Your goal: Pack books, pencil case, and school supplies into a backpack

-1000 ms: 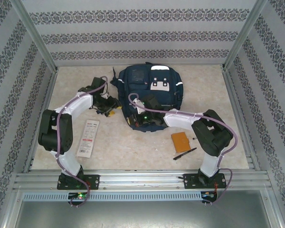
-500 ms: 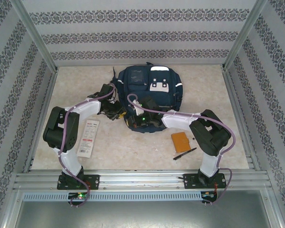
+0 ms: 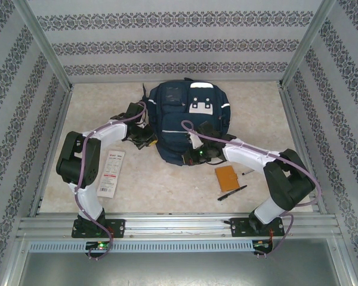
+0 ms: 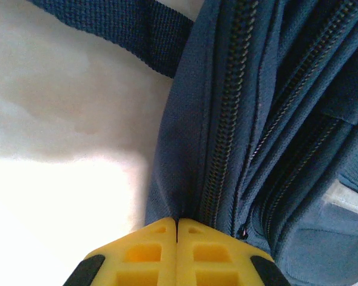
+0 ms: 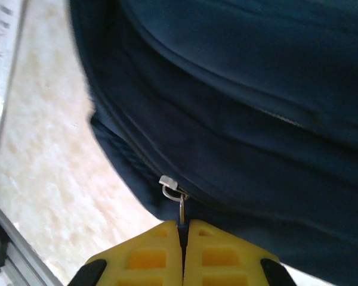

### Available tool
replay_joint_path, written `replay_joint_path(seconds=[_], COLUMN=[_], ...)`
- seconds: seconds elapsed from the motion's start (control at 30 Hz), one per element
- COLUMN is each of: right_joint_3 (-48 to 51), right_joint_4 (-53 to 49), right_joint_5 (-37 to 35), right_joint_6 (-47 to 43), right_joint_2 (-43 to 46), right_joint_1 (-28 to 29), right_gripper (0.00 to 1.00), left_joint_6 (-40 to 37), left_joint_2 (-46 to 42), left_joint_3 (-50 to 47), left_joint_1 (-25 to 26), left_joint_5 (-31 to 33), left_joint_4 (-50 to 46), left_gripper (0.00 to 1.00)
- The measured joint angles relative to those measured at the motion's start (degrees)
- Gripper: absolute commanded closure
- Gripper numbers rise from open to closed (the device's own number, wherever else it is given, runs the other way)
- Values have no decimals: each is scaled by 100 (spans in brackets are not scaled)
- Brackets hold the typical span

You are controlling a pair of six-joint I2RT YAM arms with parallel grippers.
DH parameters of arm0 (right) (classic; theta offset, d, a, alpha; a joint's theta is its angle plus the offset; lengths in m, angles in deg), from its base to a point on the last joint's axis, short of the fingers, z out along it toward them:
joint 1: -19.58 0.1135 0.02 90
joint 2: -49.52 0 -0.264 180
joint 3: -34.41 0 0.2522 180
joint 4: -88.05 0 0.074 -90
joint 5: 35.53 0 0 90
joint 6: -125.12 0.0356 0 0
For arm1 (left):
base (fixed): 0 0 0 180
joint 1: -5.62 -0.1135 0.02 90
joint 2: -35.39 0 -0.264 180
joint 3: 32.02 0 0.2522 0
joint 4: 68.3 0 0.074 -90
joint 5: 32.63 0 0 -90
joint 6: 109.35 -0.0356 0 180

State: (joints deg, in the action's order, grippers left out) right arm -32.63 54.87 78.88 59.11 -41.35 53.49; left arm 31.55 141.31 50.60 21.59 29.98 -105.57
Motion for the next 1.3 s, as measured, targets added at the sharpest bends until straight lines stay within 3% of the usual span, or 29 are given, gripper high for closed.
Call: replay_joint_path(seconds=[0.27, 0.37, 0.47, 0.6, 0.8, 1.13, 1.3], right_joint_3=[-142, -282, -439, -710, -785, -706, -632], right_joint_4=[-651, -839, -800, -407, 409, 883, 970], right_joint_5=[-319, -289, 22, 481, 1021, 1019, 953], right_joint_6=[-459, -654, -765, -737, -433, -131, -131], right_joint_2=[-11, -83, -234, -461, -728, -916, -916], right_joint_1=[-177, -125, 68, 424, 612, 723, 741], right_gripper=[100, 100, 100, 100, 100, 100, 100], left_joint_6=[-463, -719, -844, -691, -256, 326, 533], left_joint_2=[103, 197, 164, -389, -885, -887, -1412], left_joint_3=[323, 815, 1298, 949, 50, -688, -1128], left_joint_1=[-330, -651, -839, -459, 326, 660, 717], left_joint_5=[-229, -203, -297, -372, -229, 404, 682], left_joint_4=[-490, -776, -1047, -1001, -927, -291, -236], left_gripper=[100, 62, 54, 48, 45, 43, 45])
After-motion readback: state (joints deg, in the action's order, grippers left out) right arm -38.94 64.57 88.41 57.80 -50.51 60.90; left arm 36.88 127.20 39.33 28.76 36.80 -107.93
